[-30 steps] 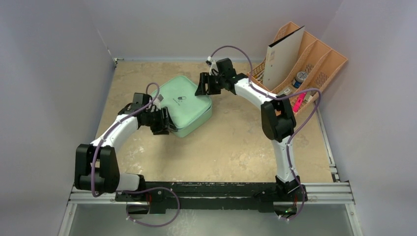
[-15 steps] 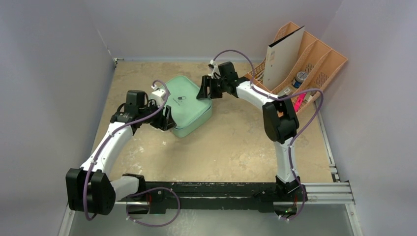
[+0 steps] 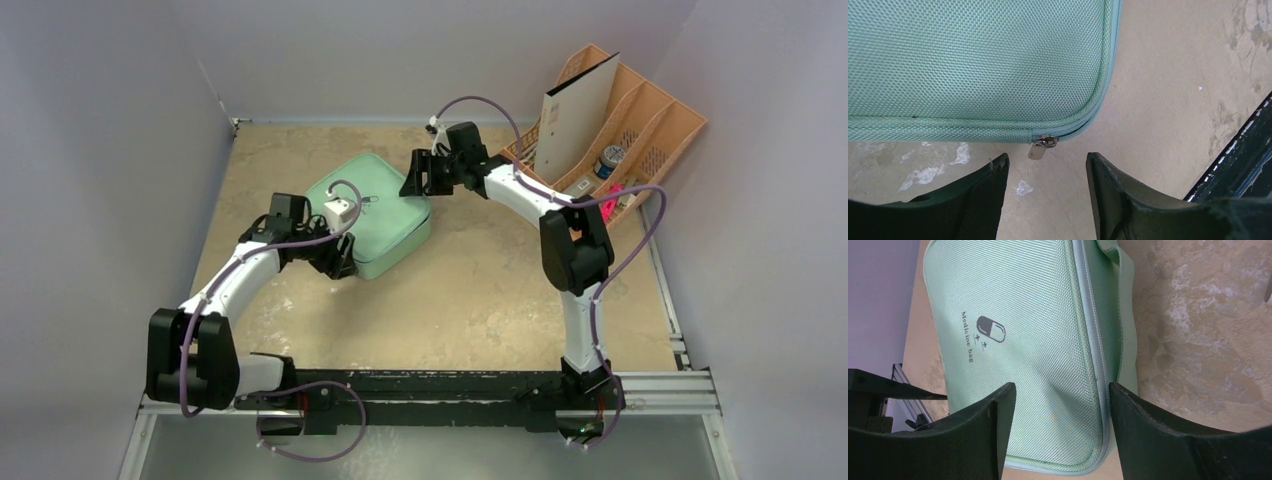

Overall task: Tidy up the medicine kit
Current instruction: Zip the medicine box at the center of the board.

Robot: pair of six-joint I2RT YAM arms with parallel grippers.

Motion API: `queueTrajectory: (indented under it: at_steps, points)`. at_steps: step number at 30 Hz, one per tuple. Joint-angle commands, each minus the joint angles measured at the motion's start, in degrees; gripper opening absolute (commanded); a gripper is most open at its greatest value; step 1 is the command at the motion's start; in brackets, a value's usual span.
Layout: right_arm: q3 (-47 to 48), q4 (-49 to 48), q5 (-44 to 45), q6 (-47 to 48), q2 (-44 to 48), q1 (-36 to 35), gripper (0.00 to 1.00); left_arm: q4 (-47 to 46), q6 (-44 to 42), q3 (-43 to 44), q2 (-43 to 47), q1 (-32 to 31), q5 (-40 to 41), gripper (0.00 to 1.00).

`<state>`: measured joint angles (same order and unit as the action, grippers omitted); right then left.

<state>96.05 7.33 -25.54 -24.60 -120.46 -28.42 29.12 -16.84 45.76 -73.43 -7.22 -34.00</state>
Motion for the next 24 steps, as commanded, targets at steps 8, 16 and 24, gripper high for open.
queueTrajectory:
  at_steps: [8, 16, 24]
  points:
    - [-1.3, -1.7, -0.7, -0.4, 2.7, 0.5, 0.73, -4.5, -1.5, -0.6, -3.3, -0.2, -4.3, 0.55]
    - [-5.5, -3.8, -0.7, -1.8, 3.5, 0.7, 0.72, -3.8, -2.3, 0.6, -5.3, -0.9, -5.6, 0.35]
    - [-13.1, -9.3, -1.0, -5.1, 6.0, 0.6, 0.68, -6.0, 2.7, -1.5, 1.3, -1.6, -6.8, 0.0]
